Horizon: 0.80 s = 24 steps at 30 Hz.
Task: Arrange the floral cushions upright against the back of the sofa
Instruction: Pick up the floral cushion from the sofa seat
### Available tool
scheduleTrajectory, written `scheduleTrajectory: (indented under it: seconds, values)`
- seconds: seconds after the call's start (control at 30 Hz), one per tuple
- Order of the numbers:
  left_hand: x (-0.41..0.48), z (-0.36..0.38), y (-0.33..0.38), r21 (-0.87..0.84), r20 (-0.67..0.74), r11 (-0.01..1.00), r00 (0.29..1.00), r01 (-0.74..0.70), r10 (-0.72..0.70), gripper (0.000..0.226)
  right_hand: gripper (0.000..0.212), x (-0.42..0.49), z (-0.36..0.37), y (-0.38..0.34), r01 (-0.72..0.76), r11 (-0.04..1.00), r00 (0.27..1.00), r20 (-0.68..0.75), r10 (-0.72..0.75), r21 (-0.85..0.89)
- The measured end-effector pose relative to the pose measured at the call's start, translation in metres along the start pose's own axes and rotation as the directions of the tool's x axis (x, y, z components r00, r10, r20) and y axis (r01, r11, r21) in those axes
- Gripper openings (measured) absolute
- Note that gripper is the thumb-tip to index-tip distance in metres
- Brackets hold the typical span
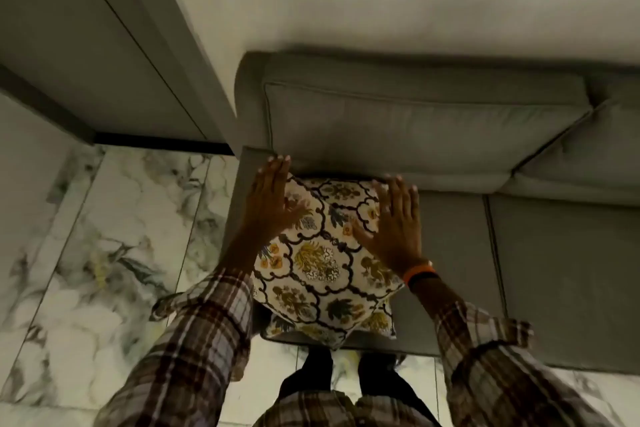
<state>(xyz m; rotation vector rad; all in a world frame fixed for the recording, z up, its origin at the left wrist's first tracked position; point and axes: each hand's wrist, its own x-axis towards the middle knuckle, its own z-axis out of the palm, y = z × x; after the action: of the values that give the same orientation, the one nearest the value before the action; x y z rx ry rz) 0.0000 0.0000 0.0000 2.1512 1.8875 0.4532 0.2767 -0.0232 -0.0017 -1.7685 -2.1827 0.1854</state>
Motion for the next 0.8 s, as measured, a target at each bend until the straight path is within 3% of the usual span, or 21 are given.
scheduleTrajectory:
  seconds: [0.1, 0.17, 0.23, 0.3, 0.37, 0.43, 0.57, 0.63, 0.8]
  values:
    - [-0.018, 0.031, -0.017, -0.157, 0.164, 0.966, 0.970, 0.206, -0.180, 0.106, 0.099, -0.064, 0.025, 0.019, -0.254, 0.956, 0.966, 0.088, 0.243, 0.147]
    - [-0.039, 0.056, -0.027, -0.279, 0.302, 0.875, 0.901, 0.396, -0.312, 0.106, 0.115, -0.111, 0.039, 0.026, -0.527, 0.802, 0.848, 0.228, 0.478, 0.281]
    - [-0.054, 0.080, -0.036, -0.407, 0.373, 0.754, 0.847, 0.516, -0.378, 0.111, 0.130, -0.128, 0.053, 0.023, -0.699, 0.559, 0.706, 0.307, 0.638, 0.446]
    - [-0.068, 0.098, -0.047, -0.476, 0.385, 0.683, 0.830, 0.554, -0.405, 0.113, 0.130, -0.131, 0.064, 0.016, -0.749, 0.279, 0.585, 0.402, 0.704, 0.600]
    - [-0.076, 0.105, -0.049, -0.504, 0.374, 0.636, 0.812, 0.584, -0.449, 0.111, 0.118, -0.127, 0.072, 0.009, -0.713, -0.027, 0.518, 0.552, 0.653, 0.701]
    - [-0.075, 0.093, -0.033, -0.535, 0.363, 0.585, 0.791, 0.610, -0.493, 0.110, 0.116, -0.123, 0.073, 0.006, -0.715, -0.225, 0.481, 0.699, 0.530, 0.662]
    - [-0.057, 0.068, 0.015, -0.598, 0.323, 0.523, 0.780, 0.608, -0.536, 0.112, 0.072, -0.117, 0.052, 0.026, -0.650, -0.207, 0.509, 0.621, 0.596, 0.731]
    - [-0.042, 0.062, 0.045, -0.613, 0.292, 0.524, 0.785, 0.592, -0.546, 0.099, 0.072, -0.108, 0.032, 0.049, -0.586, -0.211, 0.517, 0.562, 0.646, 0.782]
    - [0.010, 0.061, 0.164, -0.649, 0.207, 0.560, 0.828, 0.514, -0.521, 0.079, 0.055, -0.080, -0.045, 0.136, -0.491, -0.086, 0.578, 0.398, 0.713, 0.867]
